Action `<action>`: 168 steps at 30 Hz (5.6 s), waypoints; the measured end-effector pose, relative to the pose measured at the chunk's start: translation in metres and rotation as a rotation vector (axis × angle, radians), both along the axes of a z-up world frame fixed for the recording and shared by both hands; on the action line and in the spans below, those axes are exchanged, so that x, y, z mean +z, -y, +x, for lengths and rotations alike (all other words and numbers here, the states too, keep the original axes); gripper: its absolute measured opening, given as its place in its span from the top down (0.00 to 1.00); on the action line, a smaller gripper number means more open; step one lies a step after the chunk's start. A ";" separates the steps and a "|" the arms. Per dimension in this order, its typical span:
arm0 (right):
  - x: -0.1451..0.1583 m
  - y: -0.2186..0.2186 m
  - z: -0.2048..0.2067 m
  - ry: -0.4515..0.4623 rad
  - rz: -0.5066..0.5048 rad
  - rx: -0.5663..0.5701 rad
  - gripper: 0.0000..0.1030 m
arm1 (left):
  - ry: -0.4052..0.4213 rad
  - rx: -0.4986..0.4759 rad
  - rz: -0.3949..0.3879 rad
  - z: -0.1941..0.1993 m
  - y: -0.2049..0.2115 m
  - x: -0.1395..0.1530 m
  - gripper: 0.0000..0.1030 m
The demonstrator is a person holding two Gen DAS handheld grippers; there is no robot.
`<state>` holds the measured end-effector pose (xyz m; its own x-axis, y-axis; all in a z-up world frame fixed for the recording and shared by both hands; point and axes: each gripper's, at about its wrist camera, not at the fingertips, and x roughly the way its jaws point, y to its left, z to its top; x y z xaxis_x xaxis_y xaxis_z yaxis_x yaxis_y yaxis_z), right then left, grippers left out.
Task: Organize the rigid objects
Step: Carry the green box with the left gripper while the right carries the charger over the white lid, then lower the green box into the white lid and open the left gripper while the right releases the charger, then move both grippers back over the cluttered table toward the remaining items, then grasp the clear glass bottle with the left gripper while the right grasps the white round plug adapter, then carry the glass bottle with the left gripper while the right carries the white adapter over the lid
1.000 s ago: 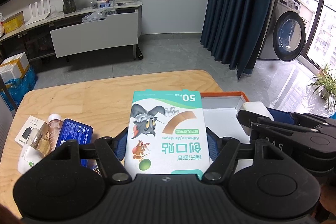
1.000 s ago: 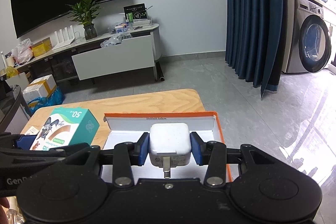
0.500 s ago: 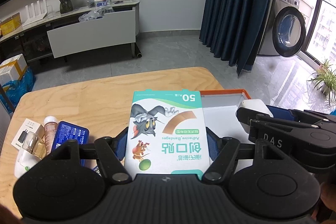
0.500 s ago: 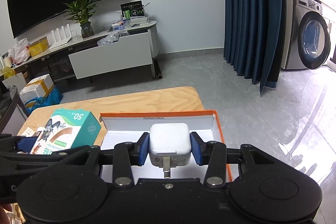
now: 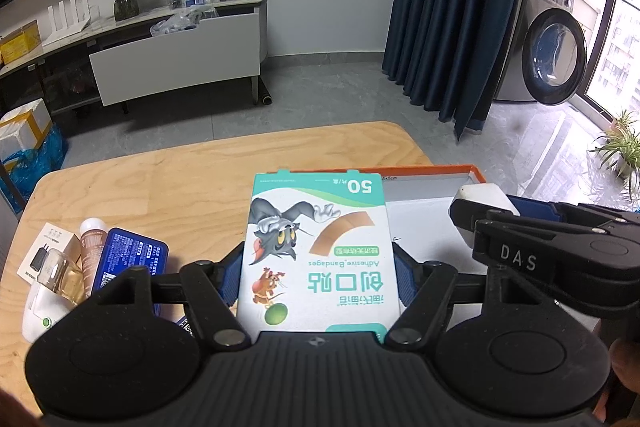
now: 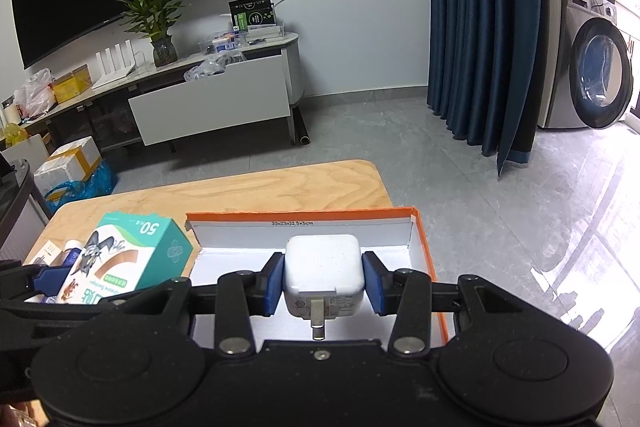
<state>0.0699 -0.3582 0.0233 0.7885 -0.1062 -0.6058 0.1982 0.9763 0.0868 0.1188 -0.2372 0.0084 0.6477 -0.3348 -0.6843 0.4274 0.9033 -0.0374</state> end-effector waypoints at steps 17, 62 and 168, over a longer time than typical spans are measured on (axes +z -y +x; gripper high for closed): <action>-0.012 0.014 0.037 -0.039 -0.016 -0.032 0.50 | -0.045 -0.030 0.012 0.023 0.019 -0.022 0.30; 0.013 -0.036 -0.086 0.023 0.033 0.008 0.19 | -0.013 0.110 0.010 -0.071 -0.057 0.006 0.04; -0.009 -0.177 -0.063 0.018 0.053 0.495 0.16 | 0.125 0.396 -0.069 -0.104 -0.216 -0.017 0.51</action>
<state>0.0072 -0.1815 0.0145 0.7470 0.3146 -0.5857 -0.2905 0.9469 0.1381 0.0146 -0.0214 -0.0090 0.8123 -0.0849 -0.5770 0.0522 0.9960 -0.0730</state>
